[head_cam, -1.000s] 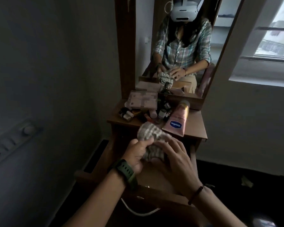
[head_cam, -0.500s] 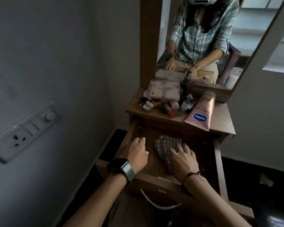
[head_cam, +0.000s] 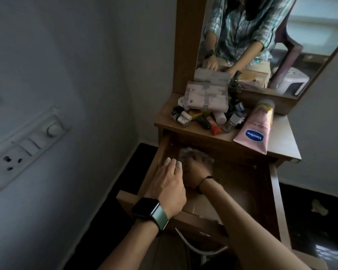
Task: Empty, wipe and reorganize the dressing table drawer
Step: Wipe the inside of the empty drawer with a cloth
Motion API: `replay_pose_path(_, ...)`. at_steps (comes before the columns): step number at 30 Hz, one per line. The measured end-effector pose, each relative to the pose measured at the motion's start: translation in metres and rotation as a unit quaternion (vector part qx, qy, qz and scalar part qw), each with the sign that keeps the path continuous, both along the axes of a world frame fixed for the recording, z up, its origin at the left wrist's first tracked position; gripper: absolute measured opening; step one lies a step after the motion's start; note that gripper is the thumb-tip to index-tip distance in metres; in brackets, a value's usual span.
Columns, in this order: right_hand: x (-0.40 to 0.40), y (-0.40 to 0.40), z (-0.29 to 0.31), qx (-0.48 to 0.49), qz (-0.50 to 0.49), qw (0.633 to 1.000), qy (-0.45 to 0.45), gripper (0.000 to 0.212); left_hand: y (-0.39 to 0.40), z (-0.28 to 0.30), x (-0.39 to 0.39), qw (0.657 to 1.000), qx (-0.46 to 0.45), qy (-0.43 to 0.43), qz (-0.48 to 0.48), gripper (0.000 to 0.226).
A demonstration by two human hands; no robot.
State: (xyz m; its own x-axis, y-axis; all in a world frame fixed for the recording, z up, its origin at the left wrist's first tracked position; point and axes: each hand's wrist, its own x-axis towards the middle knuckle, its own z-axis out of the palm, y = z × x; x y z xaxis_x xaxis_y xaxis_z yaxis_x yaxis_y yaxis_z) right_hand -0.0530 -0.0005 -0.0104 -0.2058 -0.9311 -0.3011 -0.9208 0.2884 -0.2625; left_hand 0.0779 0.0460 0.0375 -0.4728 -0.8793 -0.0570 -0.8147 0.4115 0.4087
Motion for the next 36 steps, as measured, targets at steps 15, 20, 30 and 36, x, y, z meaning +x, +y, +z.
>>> replay_pose_path(15, -0.010, 0.042, 0.006, 0.016, 0.336, 0.939, -0.065, 0.043, 0.004, 0.007, -0.005, 0.998, 0.060, -0.034, 0.000, 0.065)
replay_pose_path(20, -0.002, -0.023, 0.008, -0.018, 0.116, 0.993, 0.007, 0.054, 0.005, 0.010, -0.003, 0.998, 0.047, -0.037, 0.008, 0.066)
replay_pose_path(30, -0.010, 0.001, 0.016, 0.042, 0.181, 0.979, 0.088, 0.070, 0.002, 0.012, 0.000, 0.998, 0.033, -0.042, 0.020, 0.070)
replay_pose_path(36, -0.065, 0.034, 0.009, 0.089, -0.023, 0.985, 0.144, 0.061, 0.002, 0.013, 0.000, 0.997, 0.062, -0.050, 0.013, 0.068)
